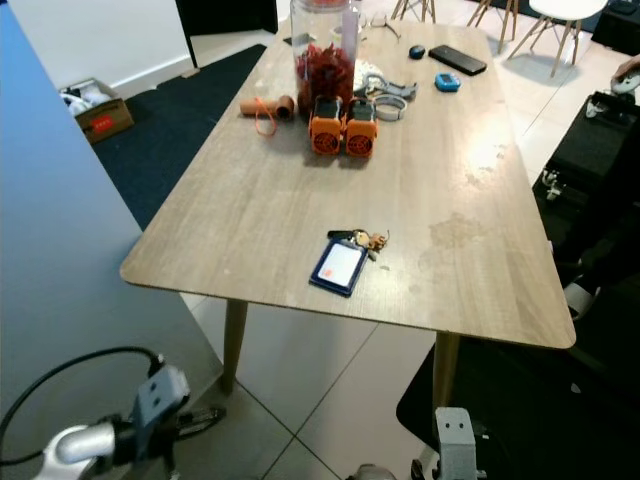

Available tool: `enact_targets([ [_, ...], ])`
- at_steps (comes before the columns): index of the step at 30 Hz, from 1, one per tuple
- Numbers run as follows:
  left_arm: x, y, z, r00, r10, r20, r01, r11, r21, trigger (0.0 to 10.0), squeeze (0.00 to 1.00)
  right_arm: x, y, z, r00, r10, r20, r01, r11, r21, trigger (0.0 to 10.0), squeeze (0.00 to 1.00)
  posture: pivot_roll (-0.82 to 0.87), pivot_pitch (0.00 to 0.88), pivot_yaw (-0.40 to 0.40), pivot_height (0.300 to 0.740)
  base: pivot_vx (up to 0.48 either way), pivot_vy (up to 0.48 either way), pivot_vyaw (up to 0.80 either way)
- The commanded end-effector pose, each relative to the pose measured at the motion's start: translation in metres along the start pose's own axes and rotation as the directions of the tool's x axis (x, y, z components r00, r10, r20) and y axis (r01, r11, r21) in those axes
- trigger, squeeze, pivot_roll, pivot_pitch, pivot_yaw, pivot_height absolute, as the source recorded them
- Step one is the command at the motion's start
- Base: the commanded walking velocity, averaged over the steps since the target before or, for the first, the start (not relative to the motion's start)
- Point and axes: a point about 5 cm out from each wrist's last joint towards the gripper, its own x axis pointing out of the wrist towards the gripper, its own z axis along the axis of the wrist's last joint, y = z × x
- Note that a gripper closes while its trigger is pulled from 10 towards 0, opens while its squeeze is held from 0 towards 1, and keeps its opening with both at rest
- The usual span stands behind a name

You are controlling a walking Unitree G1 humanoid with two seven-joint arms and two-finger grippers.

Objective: Hang keys on a hook

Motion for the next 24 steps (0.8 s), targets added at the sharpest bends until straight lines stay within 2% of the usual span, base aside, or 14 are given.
enact_targets([
  [1, -0.005, 0.000, 0.006, 0.999, -0.031, 0.008, 0.031, 0.999, 0.014, 10.0, 0.00, -0.002, -0.002, -0.006, 1.000, -0.007, -0.015, 0.007, 1.000, 0.015, 10.0, 0.00, 0.04, 0.084, -0.015, 0.740, 0.000, 0.000, 0.00],
  [4, -0.011, 0.003, 0.055, 0.985, -0.112, 0.130, 0.102, 0.991, 0.085, 10.0, 0.00, -0.002, -0.003, -0.006, 1.000, -0.005, -0.016, 0.005, 1.000, 0.009, 10.0, 0.00, 0.04, 0.087, -0.024, 0.740, 0.000, 0.000, 0.00],
  [7, -0.011, 0.005, 0.100, 0.954, -0.169, 0.246, 0.142, 0.982, 0.125, 10.0, 0.00, -0.002, -0.003, -0.006, 1.000, -0.003, -0.017, 0.003, 1.000, 0.006, 10.0, 0.00, 0.04, 0.088, -0.025, 0.740, 0.000, 0.000, 0.00],
  [8, -0.010, 0.005, 0.109, 0.945, -0.183, 0.272, 0.153, 0.980, 0.131, 10.0, 0.00, -0.002, -0.003, -0.006, 1.000, -0.002, -0.017, 0.003, 1.000, 0.006, 10.0, 0.00, 0.04, 0.088, -0.025, 0.740, 0.000, 0.000, 0.00],
  [9, -0.010, 0.005, 0.109, 0.945, -0.183, 0.272, 0.153, 0.980, 0.131, 10.0, 0.00, -0.002, -0.003, -0.006, 1.000, -0.002, -0.017, 0.003, 1.000, 0.006, 10.0, 0.00, 0.04, 0.088, -0.025, 0.740, 0.000, 0.000, 0.00],
  [12, 0.006, 0.010, 0.148, 0.899, -0.186, 0.396, 0.149, 0.981, 0.122, 10.0, 0.00, -0.002, -0.004, -0.005, 1.000, -0.001, -0.017, 0.002, 1.000, 0.003, 10.0, 0.00, 0.05, 0.084, -0.027, 0.740, 0.000, 0.000, 0.00],
  [13, 0.006, 0.010, 0.148, 0.899, -0.186, 0.396, 0.149, 0.981, 0.122, 10.0, 0.00, -0.002, -0.004, -0.005, 1.000, -0.001, -0.017, 0.002, 1.000, 0.003, 10.0, 0.00, 0.05, 0.084, -0.027, 0.740, 0.000, 0.000, 0.00],
  [14, 0.013, 0.012, 0.159, 0.885, -0.172, 0.433, 0.133, 0.984, 0.119, 10.0, 0.00, -0.002, -0.003, -0.005, 1.000, -0.001, -0.017, 0.001, 1.000, 0.002, 10.0, 0.00, 0.05, 0.084, -0.027, 0.740, 0.000, 0.000, 0.00],
  [17, 0.022, 0.013, 0.170, 0.870, -0.160, 0.467, 0.119, 0.986, 0.116, 10.0, 0.00, -0.001, -0.003, -0.004, 1.000, 0.000, -0.016, 0.000, 1.000, 0.001, 10.0, 0.00, 0.04, 0.081, -0.028, 0.740, 0.000, 0.000, 0.00],
  [18, 0.058, 0.037, 0.191, 0.856, 0.080, 0.511, -0.125, 0.991, 0.055, 10.0, 0.00, -0.001, -0.003, -0.003, 1.000, 0.000, -0.015, 0.000, 1.000, -0.002, 10.0, 0.00, 0.04, 0.076, -0.029, 0.740, 0.000, 0.000, 0.00],
  [20, 0.084, 0.055, 0.199, 0.840, 0.286, 0.461, -0.311, 0.950, -0.022, 10.0, 0.00, -0.001, -0.003, -0.002, 1.000, 0.001, -0.014, -0.001, 1.000, -0.004, 10.0, 0.00, 0.04, 0.077, -0.029, 0.740, 0.000, 0.000, 0.00],
  [22, 0.096, 0.063, 0.201, 0.835, 0.377, 0.401, -0.393, 0.918, -0.044, 10.0, 0.00, -0.001, -0.003, -0.002, 1.000, 0.000, -0.012, 0.000, 1.000, -0.002, 10.0, 0.00, 0.03, 0.076, -0.024, 0.740, 0.000, 0.000, 0.00],
  [24, 0.099, 0.064, 0.201, 0.835, 0.393, 0.386, -0.407, 0.912, -0.048, 10.0, 0.00, -0.001, -0.003, -0.002, 1.000, -0.001, -0.011, 0.001, 1.000, -0.001, 10.0, 0.00, 0.03, 0.076, -0.024, 0.740, 0.000, 0.000, 0.00],
])
